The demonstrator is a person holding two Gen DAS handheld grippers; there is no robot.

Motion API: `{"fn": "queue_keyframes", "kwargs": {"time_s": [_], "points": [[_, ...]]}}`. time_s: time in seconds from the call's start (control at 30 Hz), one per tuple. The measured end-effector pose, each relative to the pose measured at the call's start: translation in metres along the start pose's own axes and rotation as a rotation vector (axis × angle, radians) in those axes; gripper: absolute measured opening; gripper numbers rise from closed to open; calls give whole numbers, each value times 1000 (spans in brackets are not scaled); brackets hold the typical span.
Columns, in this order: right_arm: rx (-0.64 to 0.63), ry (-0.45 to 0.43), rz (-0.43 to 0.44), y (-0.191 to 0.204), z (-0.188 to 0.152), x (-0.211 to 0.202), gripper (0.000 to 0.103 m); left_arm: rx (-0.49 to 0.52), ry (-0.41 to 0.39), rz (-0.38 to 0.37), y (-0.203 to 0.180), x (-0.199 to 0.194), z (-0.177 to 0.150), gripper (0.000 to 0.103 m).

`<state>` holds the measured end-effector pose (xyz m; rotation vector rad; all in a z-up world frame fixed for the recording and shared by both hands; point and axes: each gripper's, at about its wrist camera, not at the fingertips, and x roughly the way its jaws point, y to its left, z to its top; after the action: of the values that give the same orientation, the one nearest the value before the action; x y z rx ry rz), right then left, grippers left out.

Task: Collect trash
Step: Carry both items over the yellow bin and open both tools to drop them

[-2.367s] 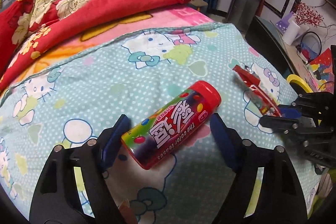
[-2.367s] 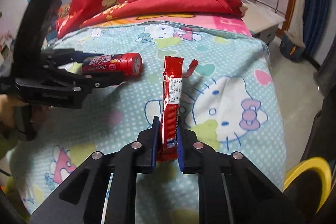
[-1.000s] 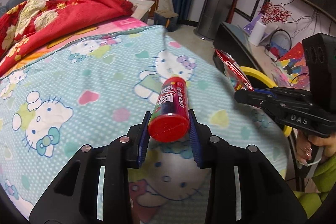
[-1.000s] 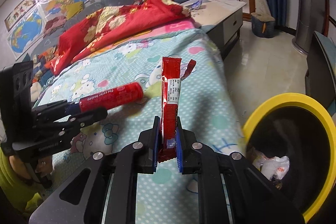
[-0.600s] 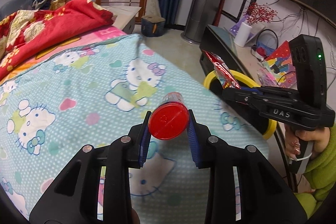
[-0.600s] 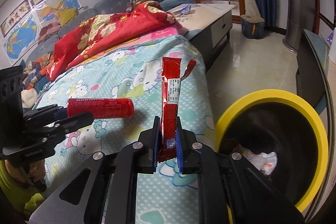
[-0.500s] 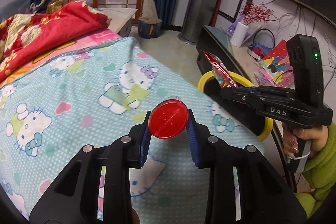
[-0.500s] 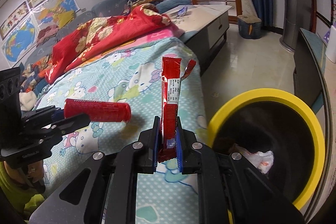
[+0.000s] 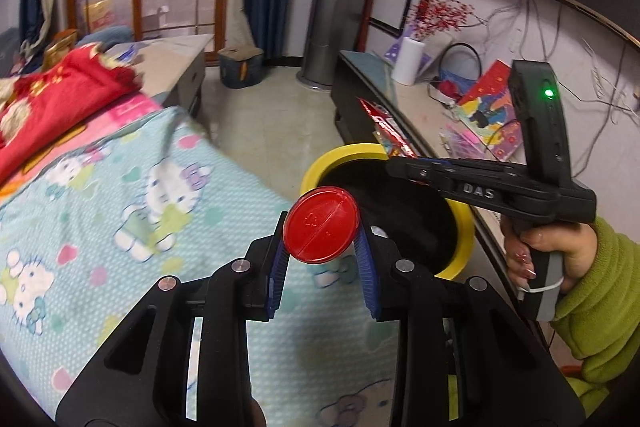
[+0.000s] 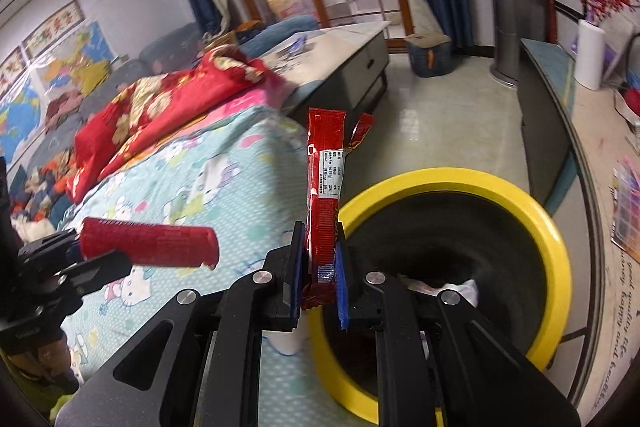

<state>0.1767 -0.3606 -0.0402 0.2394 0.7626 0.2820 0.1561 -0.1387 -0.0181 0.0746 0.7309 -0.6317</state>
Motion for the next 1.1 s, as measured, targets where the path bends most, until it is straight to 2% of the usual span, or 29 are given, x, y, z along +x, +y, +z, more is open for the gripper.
{"fn": "queue_keyframes", "kwargs": {"time_s": [0.27, 0.6, 1.1], "points": [[82, -32, -56, -37, 0, -14, 13, 60, 4, -42, -34, 15, 12, 24], [161, -44, -81, -73, -7, -25, 13, 94, 7, -77, -69, 33, 17, 24], [207, -2, -65, -98, -21, -22, 15, 51, 35, -86, -77, 58, 13, 24]]}}
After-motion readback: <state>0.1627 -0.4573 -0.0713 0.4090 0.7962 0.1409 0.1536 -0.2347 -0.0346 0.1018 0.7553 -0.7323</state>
